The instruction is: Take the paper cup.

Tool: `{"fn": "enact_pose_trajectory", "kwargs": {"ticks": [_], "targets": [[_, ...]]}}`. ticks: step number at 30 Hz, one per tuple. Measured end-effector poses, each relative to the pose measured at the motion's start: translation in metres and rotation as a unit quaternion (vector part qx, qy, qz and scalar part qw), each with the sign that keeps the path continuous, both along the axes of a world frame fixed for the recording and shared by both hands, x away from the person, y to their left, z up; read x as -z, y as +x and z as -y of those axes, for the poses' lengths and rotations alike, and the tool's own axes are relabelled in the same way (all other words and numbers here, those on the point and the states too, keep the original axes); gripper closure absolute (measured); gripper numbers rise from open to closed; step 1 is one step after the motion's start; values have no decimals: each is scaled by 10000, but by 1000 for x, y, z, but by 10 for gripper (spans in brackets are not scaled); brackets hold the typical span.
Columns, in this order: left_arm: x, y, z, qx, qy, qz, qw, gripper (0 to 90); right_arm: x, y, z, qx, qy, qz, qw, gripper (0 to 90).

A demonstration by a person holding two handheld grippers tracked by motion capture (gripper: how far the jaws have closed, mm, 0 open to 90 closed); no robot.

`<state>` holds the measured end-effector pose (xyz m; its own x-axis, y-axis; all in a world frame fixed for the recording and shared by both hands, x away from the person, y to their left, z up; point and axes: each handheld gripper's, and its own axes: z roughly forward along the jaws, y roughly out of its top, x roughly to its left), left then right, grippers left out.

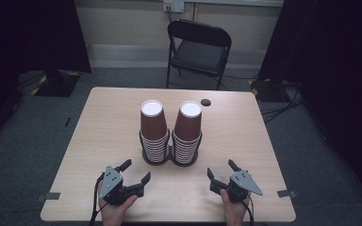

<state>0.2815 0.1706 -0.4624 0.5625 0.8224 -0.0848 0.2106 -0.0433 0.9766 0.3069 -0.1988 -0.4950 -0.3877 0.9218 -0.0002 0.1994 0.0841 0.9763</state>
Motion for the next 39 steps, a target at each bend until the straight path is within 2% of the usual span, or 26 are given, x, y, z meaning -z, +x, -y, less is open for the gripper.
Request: {"fn": "enact_pose_trajectory", "kwargs": {"ticks": [3,7,11,18,25,32,36,39], "targets": [[-5,0,5,124,31,13,9999,188,0,1,0,-2,1,-44,10000,131],[-13,4,12,223,175,124,9995,188,0,1,0,-32,8,-62,10000,131],[-21,8,22,440,177,100,9988,196,0,1,1,-32,31,-35,10000,132],[-27,14,33,643,259,114,9975,211,0,0,1,-37,29,-27,10000,132],[-36,20,41,749,359,136,9965,155,0,1,0,-84,-23,-52,9999,142],[-46,26,48,931,368,127,9949,158,0,1,0,-77,3,-52,10000,138],[-53,26,55,990,513,224,9935,159,0,1,0,-62,6,-44,10000,141],[-56,29,58,993,518,254,9934,167,0,0,0,-65,-1,-38,10000,143]]}}
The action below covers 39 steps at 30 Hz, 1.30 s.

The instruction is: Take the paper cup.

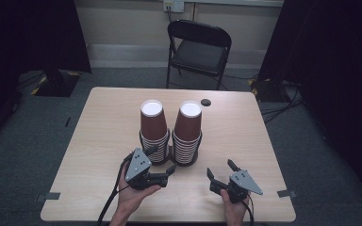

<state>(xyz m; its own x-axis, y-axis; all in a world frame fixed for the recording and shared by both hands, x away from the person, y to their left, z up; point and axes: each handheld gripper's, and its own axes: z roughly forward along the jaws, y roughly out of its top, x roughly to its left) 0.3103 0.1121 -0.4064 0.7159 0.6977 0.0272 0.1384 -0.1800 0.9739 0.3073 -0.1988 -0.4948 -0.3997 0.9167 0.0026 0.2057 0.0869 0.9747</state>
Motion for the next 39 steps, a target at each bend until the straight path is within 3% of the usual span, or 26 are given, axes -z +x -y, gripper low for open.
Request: {"fn": "enact_pose_trajectory", "kwargs": {"ticks": [13,16,25,39], "targets": [[-11,18,9,54,-172,-11,9998,168,0,0,0,7,-12,42,10000,148],[-14,20,13,51,-80,73,9999,169,0,0,0,13,-11,37,10000,154],[-28,27,20,100,-92,166,9998,168,0,0,0,13,-5,25,10000,156],[-48,41,27,98,-259,134,9995,165,0,0,0,18,-20,19,10000,156]]}}
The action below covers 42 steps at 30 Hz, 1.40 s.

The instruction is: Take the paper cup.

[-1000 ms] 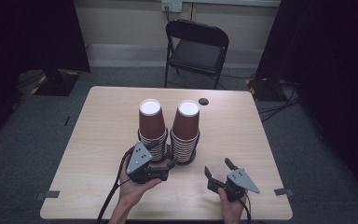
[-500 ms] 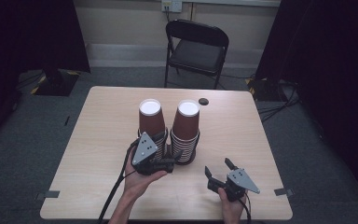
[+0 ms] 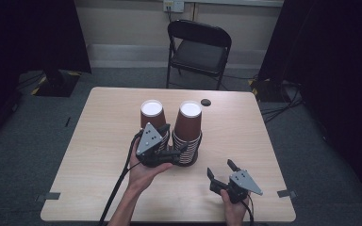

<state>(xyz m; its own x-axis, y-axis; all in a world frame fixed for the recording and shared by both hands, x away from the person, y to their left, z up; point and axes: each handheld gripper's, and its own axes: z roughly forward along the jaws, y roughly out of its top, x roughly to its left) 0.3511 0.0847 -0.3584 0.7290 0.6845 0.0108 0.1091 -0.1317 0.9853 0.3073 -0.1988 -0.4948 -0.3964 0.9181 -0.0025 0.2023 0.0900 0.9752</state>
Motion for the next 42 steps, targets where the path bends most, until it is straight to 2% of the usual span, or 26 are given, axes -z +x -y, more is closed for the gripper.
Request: {"fn": "enact_pose_trajectory", "kwargs": {"ticks": [6,9,19,22,28,37,42], "targets": [[-8,4,4,4,-39,53,10000,156,0,0,0,-4,7,-11,10000,156],[-13,6,8,-26,76,85,9999,163,0,0,0,-10,19,-21,10000,157],[-28,15,17,-111,45,98,9999,160,0,0,0,-5,12,-27,10000,158],[-30,19,20,-153,91,115,9998,161,0,0,0,-6,17,-25,10000,158],[-32,26,25,-265,39,100,9996,184,0,0,0,-17,19,-16,10000,158],[-39,36,37,-433,216,84,9988,173,0,0,0,-19,29,-4,10000,158],[-42,40,40,-527,219,41,9984,173,0,0,0,-26,25,2,10000,158]]}}
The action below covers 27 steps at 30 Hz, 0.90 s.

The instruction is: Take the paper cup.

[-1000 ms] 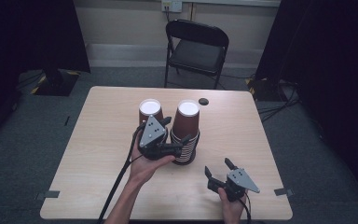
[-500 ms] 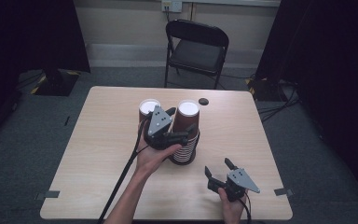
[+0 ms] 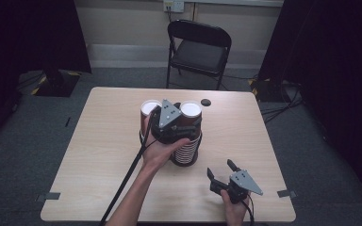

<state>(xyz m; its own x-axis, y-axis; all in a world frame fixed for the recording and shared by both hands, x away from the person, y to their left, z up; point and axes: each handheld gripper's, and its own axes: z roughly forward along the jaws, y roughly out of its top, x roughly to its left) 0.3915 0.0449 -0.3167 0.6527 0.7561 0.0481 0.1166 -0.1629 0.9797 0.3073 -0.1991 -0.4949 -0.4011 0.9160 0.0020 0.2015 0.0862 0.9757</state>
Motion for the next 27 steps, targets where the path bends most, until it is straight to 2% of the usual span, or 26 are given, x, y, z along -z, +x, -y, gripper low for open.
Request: {"fn": "enact_pose_trajectory", "kwargs": {"ticks": [3,14,18,21,25,27], "targets": [[-1,6,4,-68,0,-92,9999,179,0,0,0,-10,-5,4,10000,158],[1,20,14,-106,241,-318,9991,174,0,0,0,-22,14,0,10000,158],[3,22,17,-94,291,-339,9990,175,0,0,0,-8,16,17,10000,159],[5,24,19,-105,418,-360,9984,174,0,0,0,-21,6,23,10000,159],[9,27,19,-133,389,-509,9979,204,0,0,0,-11,12,23,10000,158],[10,27,20,-144,449,-519,9975,201,0,0,0,-9,9,28,10000,159]]}}
